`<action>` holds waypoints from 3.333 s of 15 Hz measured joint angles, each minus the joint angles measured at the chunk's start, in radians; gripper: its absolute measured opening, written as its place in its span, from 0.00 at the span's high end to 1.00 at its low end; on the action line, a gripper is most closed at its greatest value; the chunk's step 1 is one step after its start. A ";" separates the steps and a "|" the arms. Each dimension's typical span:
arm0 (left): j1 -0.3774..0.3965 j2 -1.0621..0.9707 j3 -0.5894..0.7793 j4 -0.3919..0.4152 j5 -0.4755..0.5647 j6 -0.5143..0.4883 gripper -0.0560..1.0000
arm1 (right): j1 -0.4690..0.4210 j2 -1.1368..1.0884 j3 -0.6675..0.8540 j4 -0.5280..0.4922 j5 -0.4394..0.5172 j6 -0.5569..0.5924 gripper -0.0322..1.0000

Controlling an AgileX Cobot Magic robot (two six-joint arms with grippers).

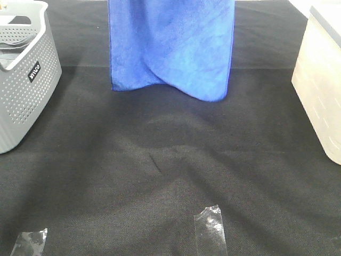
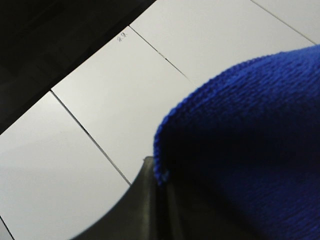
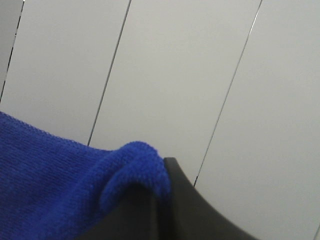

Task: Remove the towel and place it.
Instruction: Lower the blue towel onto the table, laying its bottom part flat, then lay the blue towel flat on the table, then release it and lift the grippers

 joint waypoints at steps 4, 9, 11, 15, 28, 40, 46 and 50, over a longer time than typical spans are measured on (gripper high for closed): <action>0.020 0.079 -0.143 0.004 0.018 -0.104 0.95 | -0.043 0.035 -0.066 0.054 -0.071 0.027 0.94; 0.020 0.082 -0.153 0.028 0.093 -0.178 0.95 | -0.043 0.036 -0.073 0.073 0.000 0.027 0.94; 0.016 0.082 -0.153 0.028 0.174 -0.233 0.95 | -0.043 0.036 -0.073 0.102 0.101 0.027 0.94; -0.048 0.082 -0.153 0.013 0.626 -0.408 0.95 | -0.043 0.035 -0.073 0.267 0.534 -0.043 0.94; -0.109 -0.144 -0.010 -0.159 1.609 -0.555 0.95 | -0.044 -0.174 0.127 0.789 1.221 -0.428 0.94; -0.115 -0.893 0.904 -0.343 1.606 -0.553 0.95 | -0.039 -0.668 0.720 0.942 1.218 -0.425 0.94; -0.115 -0.994 1.168 -0.546 1.604 -0.504 0.95 | -0.038 -0.888 0.963 0.960 1.219 -0.400 0.94; -0.121 -0.998 1.260 -0.565 1.594 -0.500 0.95 | -0.038 -0.950 1.040 0.971 1.217 -0.390 0.94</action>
